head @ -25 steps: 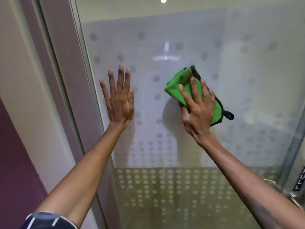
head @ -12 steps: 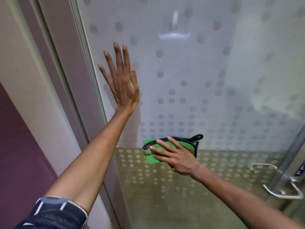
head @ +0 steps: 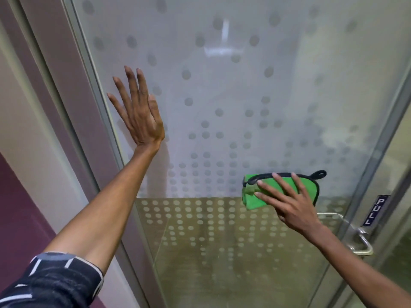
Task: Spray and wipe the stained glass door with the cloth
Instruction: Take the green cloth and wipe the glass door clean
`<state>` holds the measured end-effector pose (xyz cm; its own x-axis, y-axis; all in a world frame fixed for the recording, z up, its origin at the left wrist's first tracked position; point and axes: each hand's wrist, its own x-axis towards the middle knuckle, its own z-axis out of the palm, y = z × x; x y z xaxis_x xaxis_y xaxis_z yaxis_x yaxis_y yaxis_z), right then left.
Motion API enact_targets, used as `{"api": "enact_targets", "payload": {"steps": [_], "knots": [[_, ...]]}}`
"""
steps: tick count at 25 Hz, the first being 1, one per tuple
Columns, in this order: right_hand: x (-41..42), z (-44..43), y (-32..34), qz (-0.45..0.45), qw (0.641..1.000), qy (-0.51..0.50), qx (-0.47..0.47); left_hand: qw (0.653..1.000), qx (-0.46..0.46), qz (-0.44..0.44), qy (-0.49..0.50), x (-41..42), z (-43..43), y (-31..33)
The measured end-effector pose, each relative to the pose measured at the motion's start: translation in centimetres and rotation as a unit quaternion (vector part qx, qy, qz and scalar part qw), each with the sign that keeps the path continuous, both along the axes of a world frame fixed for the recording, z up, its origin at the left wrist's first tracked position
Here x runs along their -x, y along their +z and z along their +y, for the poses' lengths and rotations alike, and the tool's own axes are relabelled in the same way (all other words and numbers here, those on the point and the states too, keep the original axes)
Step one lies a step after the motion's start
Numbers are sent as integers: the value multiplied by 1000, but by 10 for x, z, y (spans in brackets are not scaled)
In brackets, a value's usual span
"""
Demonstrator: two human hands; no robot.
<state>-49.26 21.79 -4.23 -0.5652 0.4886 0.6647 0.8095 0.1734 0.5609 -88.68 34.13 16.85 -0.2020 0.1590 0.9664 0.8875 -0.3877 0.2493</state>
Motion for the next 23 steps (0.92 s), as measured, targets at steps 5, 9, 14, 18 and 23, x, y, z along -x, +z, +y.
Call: {"api": "enact_targets", "payload": {"steps": [5, 9, 14, 18, 23], "knots": [[16, 25, 86, 278, 950, 40, -139, 1000, -12, -4, 9, -1, 2, -4], [119, 52, 134, 335, 921, 98, -171, 999, -23, 1, 27, 2, 8, -6], [167, 56, 59, 203, 961, 162, -100, 999, -32, 8, 15, 3, 6, -6], [120, 47, -8, 131, 978, 147, -72, 999, -32, 3, 18, 1, 2, -6], [34, 24, -21, 290, 948, 26, -127, 999, -42, 15, 24, -3, -2, -4]]}}
